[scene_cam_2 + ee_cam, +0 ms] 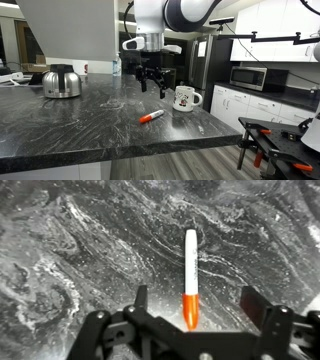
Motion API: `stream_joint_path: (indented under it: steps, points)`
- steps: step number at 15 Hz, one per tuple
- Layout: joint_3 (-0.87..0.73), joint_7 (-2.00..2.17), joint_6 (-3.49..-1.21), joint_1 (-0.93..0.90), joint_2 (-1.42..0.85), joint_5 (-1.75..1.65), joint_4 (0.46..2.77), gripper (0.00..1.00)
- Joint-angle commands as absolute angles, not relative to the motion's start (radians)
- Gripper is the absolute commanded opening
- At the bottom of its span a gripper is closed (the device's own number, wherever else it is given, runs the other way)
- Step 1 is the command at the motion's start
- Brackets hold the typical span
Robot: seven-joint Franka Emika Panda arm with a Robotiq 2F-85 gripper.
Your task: Move the marker closer to the cup
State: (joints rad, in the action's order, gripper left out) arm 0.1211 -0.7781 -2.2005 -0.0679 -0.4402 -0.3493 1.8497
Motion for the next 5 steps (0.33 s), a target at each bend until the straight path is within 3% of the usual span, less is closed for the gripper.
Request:
stream_joint_path:
  steps: [1,5]
  points:
    - [0.124,-0.772,-2.233,-0.058,-0.395,-0.374,1.899,1.00]
    - [0.121,-0.765,-2.217,-0.062,-0.396,-0.379,1.898,1.00]
